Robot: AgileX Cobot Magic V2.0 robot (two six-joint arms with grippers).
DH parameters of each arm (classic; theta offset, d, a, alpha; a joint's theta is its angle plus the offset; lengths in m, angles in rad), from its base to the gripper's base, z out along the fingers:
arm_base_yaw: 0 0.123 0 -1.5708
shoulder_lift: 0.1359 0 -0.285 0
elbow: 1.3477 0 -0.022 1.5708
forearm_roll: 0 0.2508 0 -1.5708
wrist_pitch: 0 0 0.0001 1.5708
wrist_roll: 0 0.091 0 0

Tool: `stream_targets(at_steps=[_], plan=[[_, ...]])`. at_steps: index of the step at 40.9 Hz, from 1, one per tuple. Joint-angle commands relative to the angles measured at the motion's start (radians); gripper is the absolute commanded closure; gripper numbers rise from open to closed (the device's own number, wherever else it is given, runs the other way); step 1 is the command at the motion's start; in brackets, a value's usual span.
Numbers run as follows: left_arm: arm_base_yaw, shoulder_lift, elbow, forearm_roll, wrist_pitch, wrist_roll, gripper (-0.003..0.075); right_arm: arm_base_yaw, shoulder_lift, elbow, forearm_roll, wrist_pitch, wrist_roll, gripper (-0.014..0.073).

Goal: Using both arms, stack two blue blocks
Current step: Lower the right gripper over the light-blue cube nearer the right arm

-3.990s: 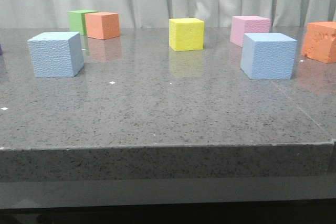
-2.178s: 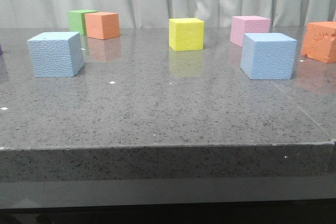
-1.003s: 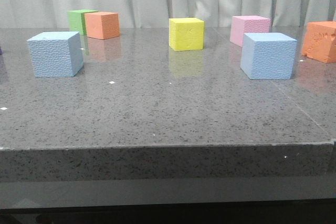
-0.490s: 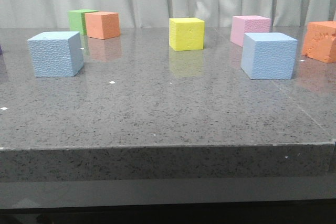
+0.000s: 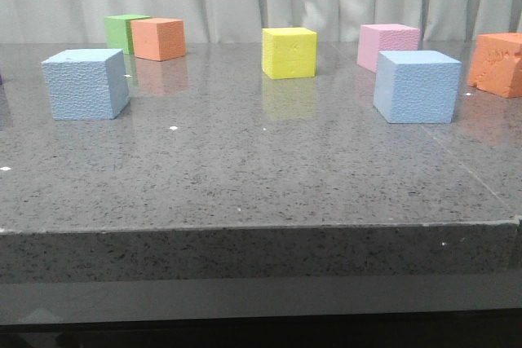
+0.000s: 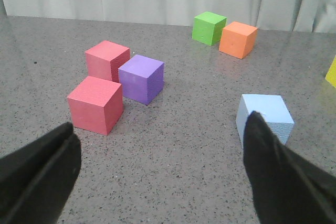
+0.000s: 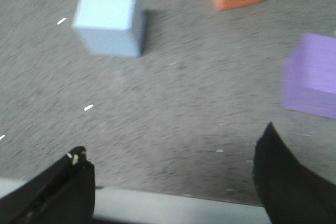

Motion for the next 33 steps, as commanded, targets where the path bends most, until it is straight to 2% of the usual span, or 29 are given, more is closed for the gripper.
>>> stream_targets(at_steps=[1, 5, 8, 16, 20, 33], plan=[[-0.007, 0.016, -0.027, 0.001, -0.074, 0.000, 0.0103, 0.041, 0.109, -0.099, 0.117, 0.018, -0.104, -0.0028], [-0.007, 0.016, -0.027, 0.001, -0.074, 0.000, 0.0103, 0.110, 0.216, -0.170, 0.129, 0.054, -0.114, -0.0019], [-0.007, 0.016, -0.027, 0.001, -0.074, 0.000, 0.0103, 0.175, 0.306, -0.224, 0.094, 0.078, -0.064, -0.0017], [-0.007, 0.016, -0.027, 0.001, -0.074, 0.000, 0.0103, 0.332, 0.504, -0.380, -0.249, 0.116, 0.246, -0.0017], [-0.007, 0.016, -0.027, 0.001, -0.074, 0.000, 0.0103, 0.343, 0.565, -0.452, -0.313, 0.090, 0.335, -0.0017], [-0.007, 0.016, -0.027, 0.001, -0.074, 0.000, 0.0103, 0.275, 0.694, -0.581, -0.314, 0.026, 0.435, -0.0017]])
